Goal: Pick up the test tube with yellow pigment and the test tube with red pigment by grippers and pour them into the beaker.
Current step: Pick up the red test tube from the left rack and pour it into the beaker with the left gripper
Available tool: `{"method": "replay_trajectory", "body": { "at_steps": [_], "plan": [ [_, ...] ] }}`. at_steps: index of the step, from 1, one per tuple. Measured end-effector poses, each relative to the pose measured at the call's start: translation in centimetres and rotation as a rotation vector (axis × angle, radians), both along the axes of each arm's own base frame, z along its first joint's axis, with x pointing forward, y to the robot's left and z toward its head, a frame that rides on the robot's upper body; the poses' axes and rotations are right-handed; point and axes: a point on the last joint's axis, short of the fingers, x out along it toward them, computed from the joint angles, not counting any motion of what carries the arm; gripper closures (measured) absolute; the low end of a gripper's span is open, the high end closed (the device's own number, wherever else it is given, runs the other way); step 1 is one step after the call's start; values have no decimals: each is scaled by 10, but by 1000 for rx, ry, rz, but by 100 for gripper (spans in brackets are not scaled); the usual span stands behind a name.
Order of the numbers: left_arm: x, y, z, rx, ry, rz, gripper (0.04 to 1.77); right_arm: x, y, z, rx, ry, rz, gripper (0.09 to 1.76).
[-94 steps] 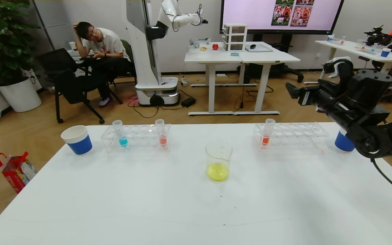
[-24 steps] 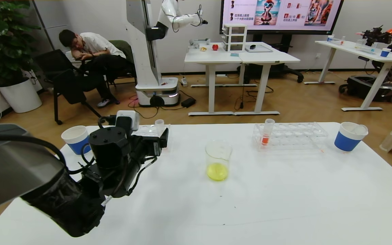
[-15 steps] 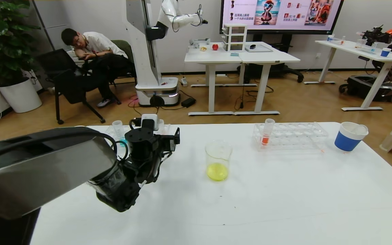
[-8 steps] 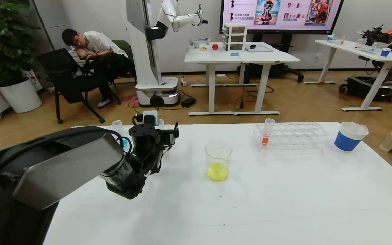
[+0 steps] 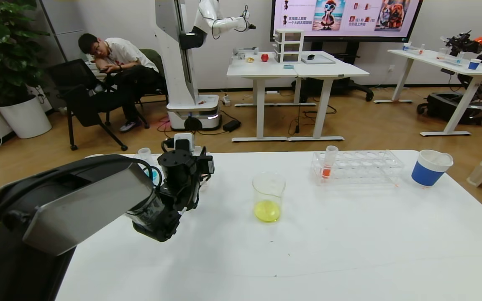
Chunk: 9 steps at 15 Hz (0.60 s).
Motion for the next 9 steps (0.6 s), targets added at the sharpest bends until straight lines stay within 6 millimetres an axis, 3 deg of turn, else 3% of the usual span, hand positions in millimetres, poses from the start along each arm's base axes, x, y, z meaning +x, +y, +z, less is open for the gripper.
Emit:
{"method": "replay_trajectory", "body": {
  "at_steps": [5, 9],
  "plan": [
    [-1, -3, 12, 13, -9, -4, 128, 0, 0, 0, 0, 0, 0, 11],
    [-3, -4, 63, 40, 29, -19, 128, 0, 0, 0, 0, 0, 0, 11]
  ]
}}
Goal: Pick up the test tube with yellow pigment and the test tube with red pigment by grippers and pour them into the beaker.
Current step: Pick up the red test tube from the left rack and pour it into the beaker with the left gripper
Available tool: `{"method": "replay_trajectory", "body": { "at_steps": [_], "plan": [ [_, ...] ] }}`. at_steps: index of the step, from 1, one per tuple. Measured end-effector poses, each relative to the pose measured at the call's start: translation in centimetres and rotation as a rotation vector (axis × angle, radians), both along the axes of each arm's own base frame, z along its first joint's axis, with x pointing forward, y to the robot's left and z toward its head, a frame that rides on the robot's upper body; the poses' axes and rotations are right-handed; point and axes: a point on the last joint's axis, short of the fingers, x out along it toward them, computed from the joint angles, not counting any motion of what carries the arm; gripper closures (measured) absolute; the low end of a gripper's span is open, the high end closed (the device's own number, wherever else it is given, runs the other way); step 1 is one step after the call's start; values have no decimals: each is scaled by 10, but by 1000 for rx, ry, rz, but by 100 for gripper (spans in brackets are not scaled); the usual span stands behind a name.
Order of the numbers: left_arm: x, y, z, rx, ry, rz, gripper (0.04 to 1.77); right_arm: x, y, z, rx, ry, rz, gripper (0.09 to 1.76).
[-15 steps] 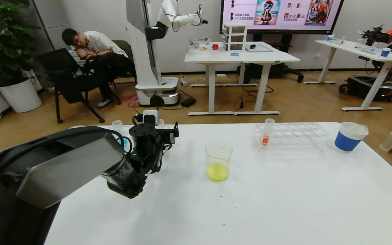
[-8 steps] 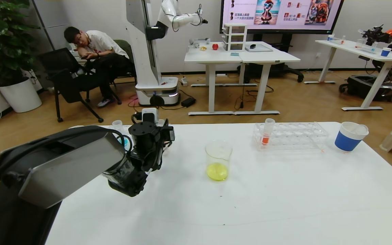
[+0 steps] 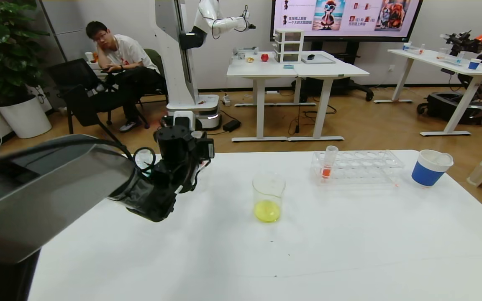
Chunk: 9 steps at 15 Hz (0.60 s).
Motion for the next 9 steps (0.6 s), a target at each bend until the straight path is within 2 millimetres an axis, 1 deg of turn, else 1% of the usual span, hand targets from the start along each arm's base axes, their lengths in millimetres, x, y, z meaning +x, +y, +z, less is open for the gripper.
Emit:
{"method": "replay_trajectory", "body": {
  "at_steps": [3, 4, 6, 9],
  "plan": [
    [-3, 2, 52, -4, -17, -26, 128, 0, 0, 0, 0, 0, 0, 11],
    [-4, 4, 64, -10, -32, -32, 128, 0, 0, 0, 0, 0, 0, 11],
    [-6, 6, 83, -21, -62, -51, 128, 0, 0, 0, 0, 0, 0, 11],
    [-7, 5, 99, -28, -82, -63, 128, 0, 0, 0, 0, 0, 0, 11]
  ]
}}
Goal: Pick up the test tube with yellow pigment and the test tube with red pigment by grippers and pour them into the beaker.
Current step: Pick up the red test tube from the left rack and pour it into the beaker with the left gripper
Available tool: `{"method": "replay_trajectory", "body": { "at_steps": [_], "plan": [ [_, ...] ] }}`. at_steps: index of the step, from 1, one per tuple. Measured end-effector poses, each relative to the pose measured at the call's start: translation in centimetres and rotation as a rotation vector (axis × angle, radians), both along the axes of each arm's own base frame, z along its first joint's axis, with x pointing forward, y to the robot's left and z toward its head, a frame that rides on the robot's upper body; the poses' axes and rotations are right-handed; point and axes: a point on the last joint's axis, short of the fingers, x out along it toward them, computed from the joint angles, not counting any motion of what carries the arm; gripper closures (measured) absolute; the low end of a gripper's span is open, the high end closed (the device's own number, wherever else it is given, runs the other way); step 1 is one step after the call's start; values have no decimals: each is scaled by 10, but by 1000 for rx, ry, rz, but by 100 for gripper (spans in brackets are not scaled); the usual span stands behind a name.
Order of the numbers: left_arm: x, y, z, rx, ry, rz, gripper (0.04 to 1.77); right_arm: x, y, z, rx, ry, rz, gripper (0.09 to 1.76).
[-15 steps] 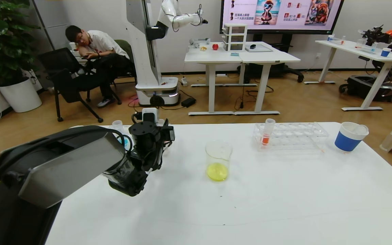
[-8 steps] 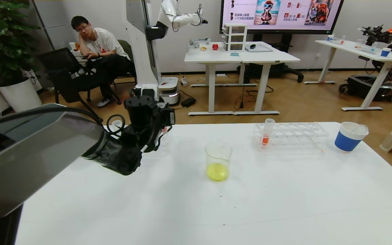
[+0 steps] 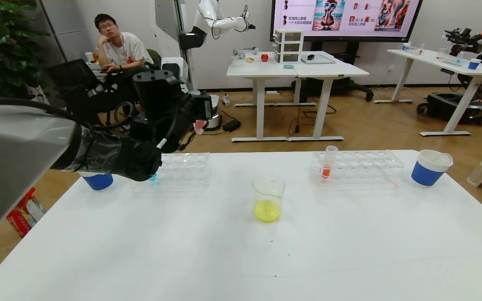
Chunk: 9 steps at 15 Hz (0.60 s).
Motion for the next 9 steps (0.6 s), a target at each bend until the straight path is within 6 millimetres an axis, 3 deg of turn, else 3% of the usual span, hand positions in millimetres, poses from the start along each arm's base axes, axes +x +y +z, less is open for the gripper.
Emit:
{"method": "replay_trajectory", "body": {
  "at_steps": [6, 9],
  "plan": [
    [-1, -2, 6, -4, -15, -78, 128, 0, 0, 0, 0, 0, 0, 11],
    [-1, -4, 0, 10, -7, -275, 128, 0, 0, 0, 0, 0, 0, 11]
  ]
}}
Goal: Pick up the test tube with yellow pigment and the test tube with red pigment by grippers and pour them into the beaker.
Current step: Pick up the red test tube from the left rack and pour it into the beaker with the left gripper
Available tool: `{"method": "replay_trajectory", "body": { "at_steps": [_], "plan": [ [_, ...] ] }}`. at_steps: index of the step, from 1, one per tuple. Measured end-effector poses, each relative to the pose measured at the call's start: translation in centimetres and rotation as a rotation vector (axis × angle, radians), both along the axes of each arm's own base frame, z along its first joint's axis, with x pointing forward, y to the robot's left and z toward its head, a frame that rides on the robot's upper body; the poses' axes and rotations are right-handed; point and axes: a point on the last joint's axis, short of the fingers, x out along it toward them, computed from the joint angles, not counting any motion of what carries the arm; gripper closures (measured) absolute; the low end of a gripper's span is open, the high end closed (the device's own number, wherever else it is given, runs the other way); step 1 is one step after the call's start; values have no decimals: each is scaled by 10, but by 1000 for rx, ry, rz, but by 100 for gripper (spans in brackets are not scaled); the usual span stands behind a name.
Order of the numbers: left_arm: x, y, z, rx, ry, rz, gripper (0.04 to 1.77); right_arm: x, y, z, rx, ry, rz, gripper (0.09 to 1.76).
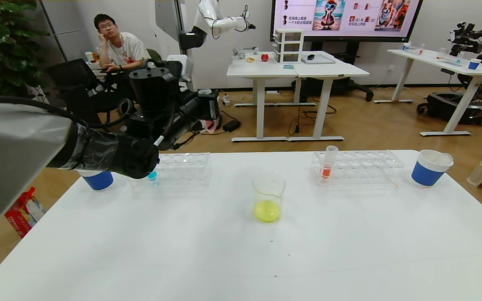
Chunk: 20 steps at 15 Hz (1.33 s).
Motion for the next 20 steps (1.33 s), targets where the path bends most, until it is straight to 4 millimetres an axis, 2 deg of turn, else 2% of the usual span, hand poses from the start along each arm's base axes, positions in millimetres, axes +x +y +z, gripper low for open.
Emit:
{"method": "replay_trajectory", "body": {
  "at_steps": [4, 6, 11, 17, 20],
  "plan": [
    [-3, 2, -14, 61, 22, -451, 128, 0, 0, 0, 0, 0, 0, 11],
    [-2, 5, -21, 77, 33, -586, 128, 0, 0, 0, 0, 0, 0, 11],
    [4, 2, -32, 125, -10, -705, 128, 0, 0, 0, 0, 0, 0, 11],
    [16, -14, -57, 401, -289, -704, 128, 0, 0, 0, 0, 0, 0, 11],
    [20, -26, -60, 547, -446, -686, 128, 0, 0, 0, 0, 0, 0, 11]
  ]
}}
